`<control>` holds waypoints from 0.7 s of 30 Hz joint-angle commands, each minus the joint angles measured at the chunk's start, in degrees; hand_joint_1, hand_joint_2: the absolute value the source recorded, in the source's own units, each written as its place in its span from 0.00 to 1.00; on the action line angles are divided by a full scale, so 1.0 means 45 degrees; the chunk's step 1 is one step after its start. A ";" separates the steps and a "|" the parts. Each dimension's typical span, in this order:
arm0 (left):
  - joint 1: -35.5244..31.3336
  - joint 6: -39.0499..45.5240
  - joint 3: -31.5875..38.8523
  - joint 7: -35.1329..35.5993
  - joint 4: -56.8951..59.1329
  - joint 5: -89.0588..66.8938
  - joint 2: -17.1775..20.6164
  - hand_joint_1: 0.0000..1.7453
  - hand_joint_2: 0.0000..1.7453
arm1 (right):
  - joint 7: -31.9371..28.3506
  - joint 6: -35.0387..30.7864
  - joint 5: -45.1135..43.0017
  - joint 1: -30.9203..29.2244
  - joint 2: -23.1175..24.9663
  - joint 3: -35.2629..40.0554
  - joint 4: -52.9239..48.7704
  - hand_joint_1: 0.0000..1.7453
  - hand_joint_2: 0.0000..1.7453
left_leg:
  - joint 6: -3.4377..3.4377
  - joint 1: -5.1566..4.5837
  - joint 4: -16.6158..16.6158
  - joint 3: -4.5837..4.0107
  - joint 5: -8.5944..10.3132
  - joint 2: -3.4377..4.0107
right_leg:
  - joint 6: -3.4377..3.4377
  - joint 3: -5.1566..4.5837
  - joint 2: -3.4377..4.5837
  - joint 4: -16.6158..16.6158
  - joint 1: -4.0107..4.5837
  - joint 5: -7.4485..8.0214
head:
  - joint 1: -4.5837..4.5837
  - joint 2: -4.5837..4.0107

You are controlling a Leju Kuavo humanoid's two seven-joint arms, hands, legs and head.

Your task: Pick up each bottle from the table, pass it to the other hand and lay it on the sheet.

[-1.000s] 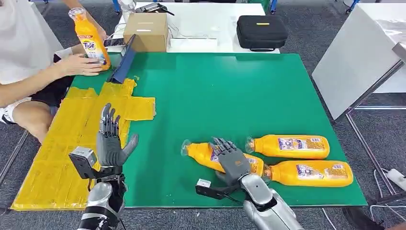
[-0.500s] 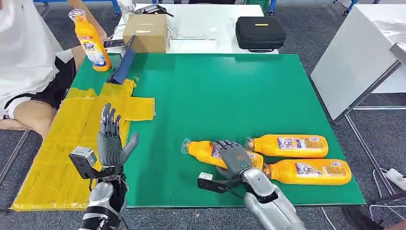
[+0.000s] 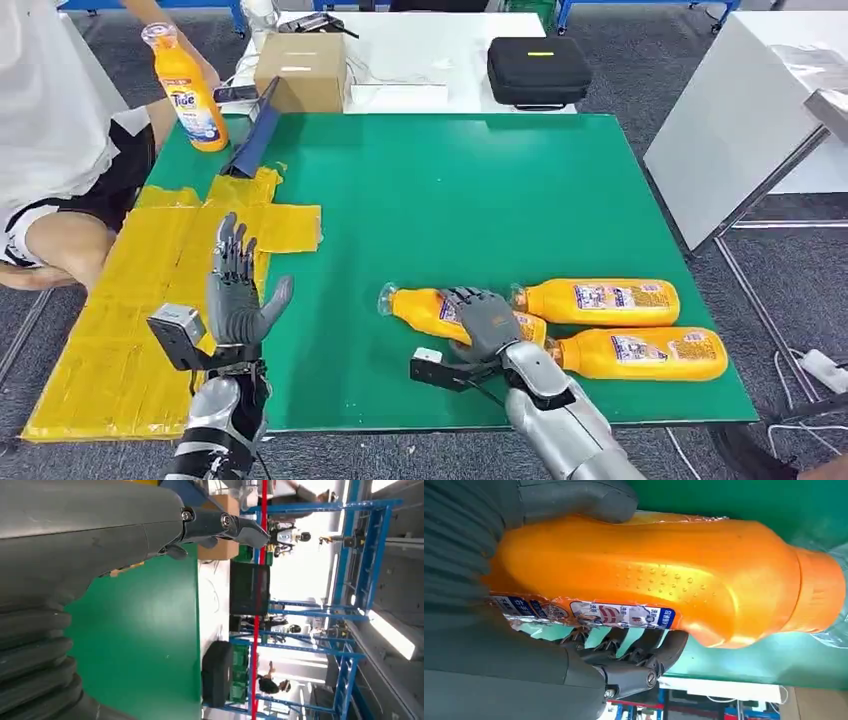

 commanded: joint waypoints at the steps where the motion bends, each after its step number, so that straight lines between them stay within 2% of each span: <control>1: -0.0439 -0.0016 -0.0203 0.0038 0.0793 0.0060 0.0101 0.00 1.00 | -0.0183 0.0129 -0.0063 -0.0057 0.0267 0.0267 0.2010 1.00 1.00 | -0.0019 0.0016 -0.0009 0.0035 -0.0004 -0.0023 | -0.0015 0.0036 0.0001 -0.0013 0.0010 -0.0002 | 0.0000 0.0000; 3: -0.0441 -0.0026 -0.0212 0.0038 0.0751 0.0107 0.0108 0.00 1.00 | -0.0819 -0.0112 -0.0515 -0.0004 0.0424 0.0169 0.1808 1.00 1.00 | -0.0022 0.0022 -0.0011 0.0048 -0.0007 -0.0033 | -0.0022 0.0047 -0.0003 -0.0015 0.0014 -0.0004 | 0.0000 0.0000; 6: -0.0361 0.0052 -0.0250 0.0038 0.0562 0.0102 0.0112 0.00 1.00 | -0.2266 -0.1249 -0.1903 0.0664 0.0805 -0.0328 -0.0257 1.00 1.00 | -0.0037 0.0031 -0.0013 0.0068 -0.0011 -0.0035 | -0.0039 0.0063 0.0009 -0.0016 0.0018 -0.0005 | 0.0000 0.0000; 8: -0.0300 0.0099 -0.0272 0.0038 0.0467 0.0110 0.0078 0.00 1.00 | -0.2149 -0.1647 -0.2342 0.1187 0.0923 -0.0568 -0.2157 1.00 1.00 | -0.0055 0.0032 -0.0002 0.0061 -0.0015 -0.0016 | -0.0045 0.0052 0.0027 0.0000 0.0019 -0.0013 | 0.0000 0.0000; 11: -0.0316 0.0153 -0.0369 0.0038 0.0514 0.0084 0.0050 0.00 1.00 | -0.2286 -0.2221 -0.3034 0.1677 0.1030 -0.1033 -0.3855 1.00 1.00 | -0.0047 0.0027 0.0005 0.0031 -0.0012 0.0036 | -0.0040 0.0021 0.0060 0.0015 0.0021 -0.0006 | 0.0005 0.0000; 12: -0.0331 0.0176 -0.0387 0.0038 0.0554 0.0086 0.0043 0.00 1.00 | -0.2421 -0.2357 -0.3246 0.1773 0.1054 -0.1158 -0.4128 1.00 1.00 | -0.0036 0.0015 -0.0018 0.0011 0.0025 0.0025 | -0.0066 0.0062 0.0046 0.0001 0.0010 0.0030 | -0.0015 0.0000; 13: -0.0364 0.0220 -0.0405 0.0038 0.0668 0.0170 0.0040 0.00 1.00 | -0.2904 -0.3113 -0.3615 0.2038 0.1193 -0.1467 -0.4672 1.00 1.00 | -0.0032 0.0026 -0.0008 0.0011 0.0018 -0.0012 | -0.0069 0.0129 0.0026 0.0006 0.0017 0.0007 | -0.0010 0.0000; 15: -0.0392 0.0232 -0.0399 0.0038 0.0728 0.0192 0.0034 0.00 1.00 | -0.2910 -0.3151 -0.3634 0.2122 0.1188 -0.1484 -0.4884 1.00 1.00 | -0.0004 0.0030 0.0013 -0.0033 0.0038 -0.0077 | 0.0006 0.0109 -0.0019 0.0020 0.0019 0.0102 | -0.0005 0.0000; 21: -0.0468 0.0290 -0.0456 0.0038 0.1031 0.0315 0.0060 0.00 1.00 | -0.3701 -0.3874 -0.4688 0.2581 0.1460 -0.1875 -0.5894 1.00 1.00 | -0.0015 0.0018 0.0005 -0.0118 0.0028 -0.0082 | -0.0007 0.0028 -0.0029 0.0016 0.0007 0.0089 | 0.0000 0.0000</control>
